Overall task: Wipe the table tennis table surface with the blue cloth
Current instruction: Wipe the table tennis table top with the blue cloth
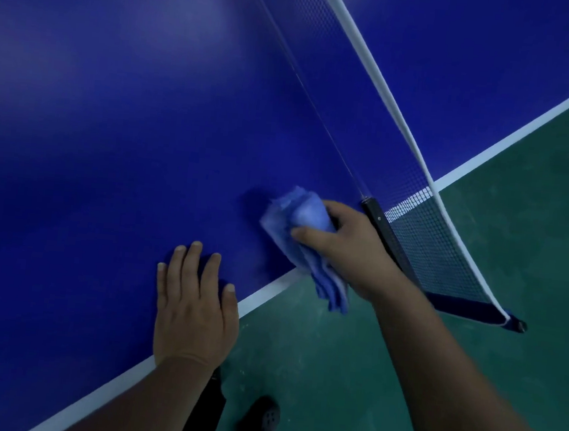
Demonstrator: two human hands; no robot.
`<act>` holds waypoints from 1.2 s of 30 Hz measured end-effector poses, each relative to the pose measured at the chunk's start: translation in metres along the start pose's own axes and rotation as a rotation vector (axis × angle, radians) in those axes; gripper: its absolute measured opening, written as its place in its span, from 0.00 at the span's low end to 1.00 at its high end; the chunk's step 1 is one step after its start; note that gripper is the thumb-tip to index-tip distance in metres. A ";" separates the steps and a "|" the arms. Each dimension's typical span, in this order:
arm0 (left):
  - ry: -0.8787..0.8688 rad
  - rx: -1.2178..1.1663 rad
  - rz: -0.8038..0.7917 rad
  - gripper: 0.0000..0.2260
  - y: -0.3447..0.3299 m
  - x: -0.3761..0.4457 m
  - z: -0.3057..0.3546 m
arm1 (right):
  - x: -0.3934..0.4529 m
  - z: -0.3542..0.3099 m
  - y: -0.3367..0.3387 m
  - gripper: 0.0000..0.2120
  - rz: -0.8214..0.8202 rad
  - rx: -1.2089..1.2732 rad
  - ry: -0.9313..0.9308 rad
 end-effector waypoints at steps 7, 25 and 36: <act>-0.013 0.007 0.004 0.23 -0.002 0.002 -0.001 | 0.051 -0.029 0.031 0.30 0.300 -0.350 0.121; 0.004 -0.020 -0.011 0.24 -0.004 0.002 -0.003 | 0.048 -0.020 -0.071 0.28 0.533 -0.844 0.413; 0.004 -0.035 -0.024 0.24 -0.002 0.003 -0.001 | 0.061 0.029 0.007 0.30 0.688 -0.741 0.172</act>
Point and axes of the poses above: each hand's wrist, its own x-axis towards the middle knuckle, its own y-axis out of the back of the hand, z = x × y, the point moved 9 cm from there along x, towards the middle knuckle, and after that the axes turned 12 degrees about -y, right-handed, at the moved point
